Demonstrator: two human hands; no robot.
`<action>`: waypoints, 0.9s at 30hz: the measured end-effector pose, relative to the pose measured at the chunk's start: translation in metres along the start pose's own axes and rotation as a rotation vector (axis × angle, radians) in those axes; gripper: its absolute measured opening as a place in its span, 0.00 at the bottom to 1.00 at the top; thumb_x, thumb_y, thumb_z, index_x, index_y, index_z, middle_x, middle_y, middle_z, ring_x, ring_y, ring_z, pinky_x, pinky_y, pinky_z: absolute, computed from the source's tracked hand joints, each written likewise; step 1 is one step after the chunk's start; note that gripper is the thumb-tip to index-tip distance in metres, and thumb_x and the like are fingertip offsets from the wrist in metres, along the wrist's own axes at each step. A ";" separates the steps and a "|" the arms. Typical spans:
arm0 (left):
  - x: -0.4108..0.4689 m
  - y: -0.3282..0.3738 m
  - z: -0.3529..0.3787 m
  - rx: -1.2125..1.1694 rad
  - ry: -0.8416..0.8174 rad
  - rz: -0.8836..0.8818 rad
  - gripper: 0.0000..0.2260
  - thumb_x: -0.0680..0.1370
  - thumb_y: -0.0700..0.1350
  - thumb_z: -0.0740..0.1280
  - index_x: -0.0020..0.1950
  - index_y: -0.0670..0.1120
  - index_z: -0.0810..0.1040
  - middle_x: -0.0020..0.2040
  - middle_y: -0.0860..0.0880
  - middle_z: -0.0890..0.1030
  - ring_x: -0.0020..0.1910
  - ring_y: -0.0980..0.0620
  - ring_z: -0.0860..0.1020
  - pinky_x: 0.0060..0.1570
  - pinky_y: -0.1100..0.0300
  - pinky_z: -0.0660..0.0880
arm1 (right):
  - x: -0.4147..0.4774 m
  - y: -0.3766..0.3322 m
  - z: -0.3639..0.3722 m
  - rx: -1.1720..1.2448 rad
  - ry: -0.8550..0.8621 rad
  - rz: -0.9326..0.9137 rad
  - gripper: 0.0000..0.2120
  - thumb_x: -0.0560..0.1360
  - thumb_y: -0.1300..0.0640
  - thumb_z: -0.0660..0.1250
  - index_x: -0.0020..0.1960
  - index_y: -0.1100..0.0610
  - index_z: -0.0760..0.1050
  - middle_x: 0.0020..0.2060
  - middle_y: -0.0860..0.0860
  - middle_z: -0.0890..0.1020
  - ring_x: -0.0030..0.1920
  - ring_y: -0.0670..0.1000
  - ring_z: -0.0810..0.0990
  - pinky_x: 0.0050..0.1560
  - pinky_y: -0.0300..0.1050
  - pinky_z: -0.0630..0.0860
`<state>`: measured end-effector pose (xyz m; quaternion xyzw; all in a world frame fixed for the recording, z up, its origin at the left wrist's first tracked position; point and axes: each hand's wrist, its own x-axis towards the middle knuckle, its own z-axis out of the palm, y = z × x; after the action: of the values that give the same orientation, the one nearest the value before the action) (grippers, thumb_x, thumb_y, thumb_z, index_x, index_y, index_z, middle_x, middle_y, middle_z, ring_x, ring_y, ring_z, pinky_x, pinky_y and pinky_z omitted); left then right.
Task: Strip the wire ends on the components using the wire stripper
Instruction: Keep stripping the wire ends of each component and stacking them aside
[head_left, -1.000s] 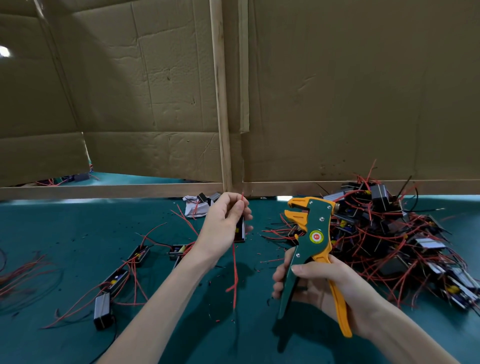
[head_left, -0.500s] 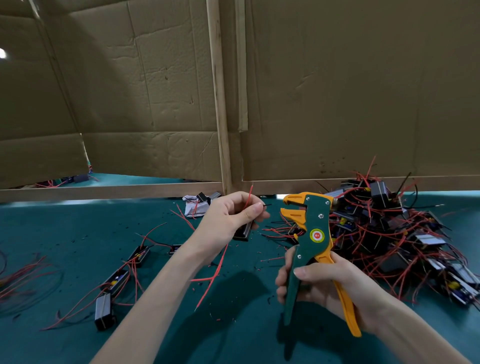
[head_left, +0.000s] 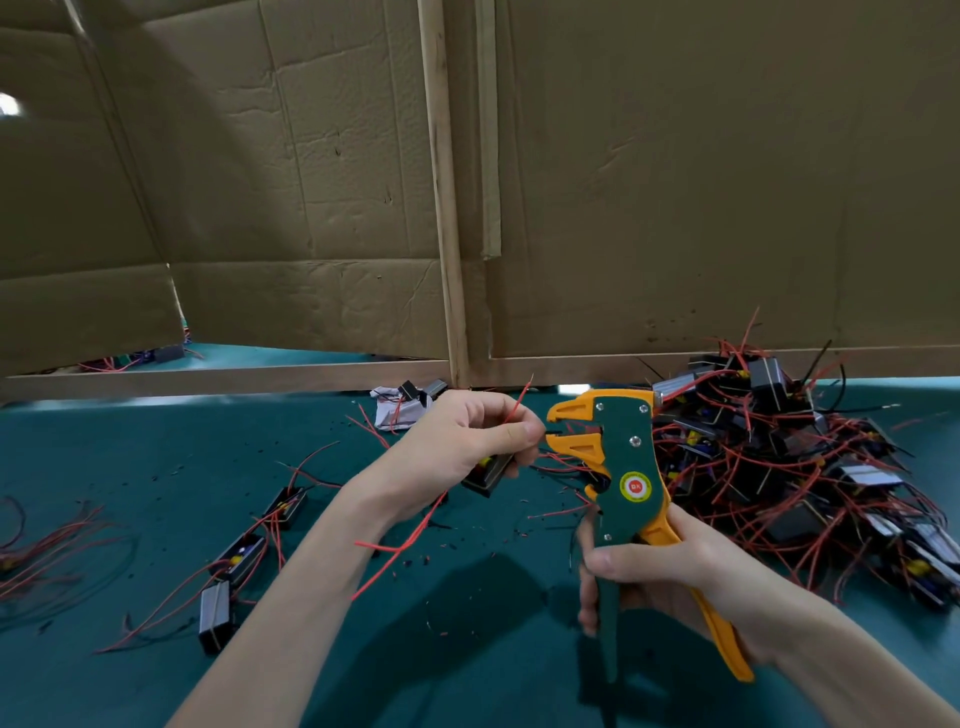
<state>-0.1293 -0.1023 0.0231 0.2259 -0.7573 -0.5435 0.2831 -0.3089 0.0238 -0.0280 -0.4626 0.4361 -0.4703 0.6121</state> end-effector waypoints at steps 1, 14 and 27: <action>0.000 0.001 -0.001 0.004 -0.009 -0.001 0.07 0.78 0.40 0.66 0.40 0.45 0.79 0.33 0.50 0.80 0.31 0.55 0.75 0.32 0.67 0.72 | -0.001 0.000 0.001 -0.012 0.010 0.008 0.15 0.62 0.58 0.79 0.43 0.63 0.79 0.36 0.67 0.79 0.37 0.64 0.80 0.42 0.55 0.79; 0.005 -0.020 0.003 -0.264 0.051 -0.064 0.05 0.76 0.45 0.64 0.44 0.44 0.76 0.38 0.49 0.82 0.37 0.54 0.79 0.39 0.64 0.76 | 0.010 0.011 0.015 0.206 0.051 -0.078 0.11 0.62 0.58 0.76 0.36 0.63 0.76 0.32 0.62 0.76 0.32 0.61 0.78 0.38 0.55 0.79; -0.001 -0.002 -0.010 0.212 0.061 0.088 0.04 0.76 0.42 0.70 0.43 0.49 0.83 0.36 0.53 0.79 0.36 0.60 0.73 0.37 0.69 0.71 | 0.011 0.014 0.004 0.113 -0.097 -0.088 0.15 0.64 0.59 0.80 0.45 0.64 0.78 0.39 0.65 0.80 0.41 0.64 0.81 0.47 0.58 0.79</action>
<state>-0.1219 -0.1090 0.0230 0.2374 -0.8108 -0.4402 0.3041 -0.3010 0.0154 -0.0425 -0.4683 0.3582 -0.4976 0.6362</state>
